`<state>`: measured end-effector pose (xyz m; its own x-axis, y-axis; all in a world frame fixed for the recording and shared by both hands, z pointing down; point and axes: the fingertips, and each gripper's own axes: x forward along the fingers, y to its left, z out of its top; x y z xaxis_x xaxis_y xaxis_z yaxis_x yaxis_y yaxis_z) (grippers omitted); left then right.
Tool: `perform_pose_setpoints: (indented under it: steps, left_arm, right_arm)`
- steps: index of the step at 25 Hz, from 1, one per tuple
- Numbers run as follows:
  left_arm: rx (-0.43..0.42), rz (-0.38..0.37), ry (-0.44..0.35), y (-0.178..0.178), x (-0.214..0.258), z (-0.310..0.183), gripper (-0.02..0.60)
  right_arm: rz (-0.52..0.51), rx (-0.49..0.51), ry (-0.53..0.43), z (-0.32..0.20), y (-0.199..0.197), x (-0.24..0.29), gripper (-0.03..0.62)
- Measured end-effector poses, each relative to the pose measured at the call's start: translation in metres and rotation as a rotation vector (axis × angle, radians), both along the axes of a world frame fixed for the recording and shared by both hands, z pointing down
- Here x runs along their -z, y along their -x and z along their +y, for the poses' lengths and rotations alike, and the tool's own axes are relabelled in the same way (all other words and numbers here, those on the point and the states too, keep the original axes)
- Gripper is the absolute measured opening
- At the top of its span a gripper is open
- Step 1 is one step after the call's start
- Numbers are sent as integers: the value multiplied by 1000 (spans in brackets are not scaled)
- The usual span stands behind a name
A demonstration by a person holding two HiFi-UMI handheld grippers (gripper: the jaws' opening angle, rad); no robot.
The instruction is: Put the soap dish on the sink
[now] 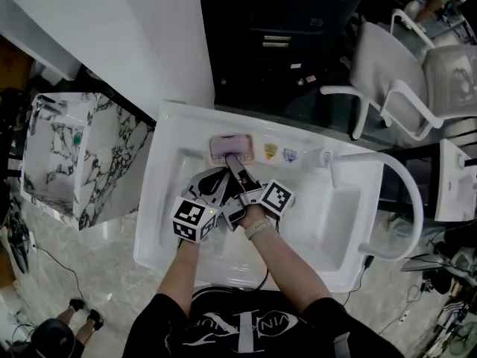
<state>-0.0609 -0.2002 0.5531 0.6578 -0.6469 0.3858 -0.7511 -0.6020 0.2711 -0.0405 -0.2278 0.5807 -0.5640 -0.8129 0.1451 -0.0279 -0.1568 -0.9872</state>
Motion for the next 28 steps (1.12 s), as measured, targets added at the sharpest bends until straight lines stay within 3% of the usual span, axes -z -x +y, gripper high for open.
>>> perform_pose_setpoints:
  steps: [13, 21, 28]
  left_arm:
    - [19, 39, 22, -2, 2, -8, 14]
    - [73, 67, 27, 3, 6, -15, 14]
    - [106, 89, 33, 10, 6, -23, 14]
  right_arm:
    - [-56, 39, -12, -3, 0, 8, 146]
    - [-89, 39, 40, 1, 0, 8, 206]
    - [-91, 36, 39, 3, -5, 6, 205]
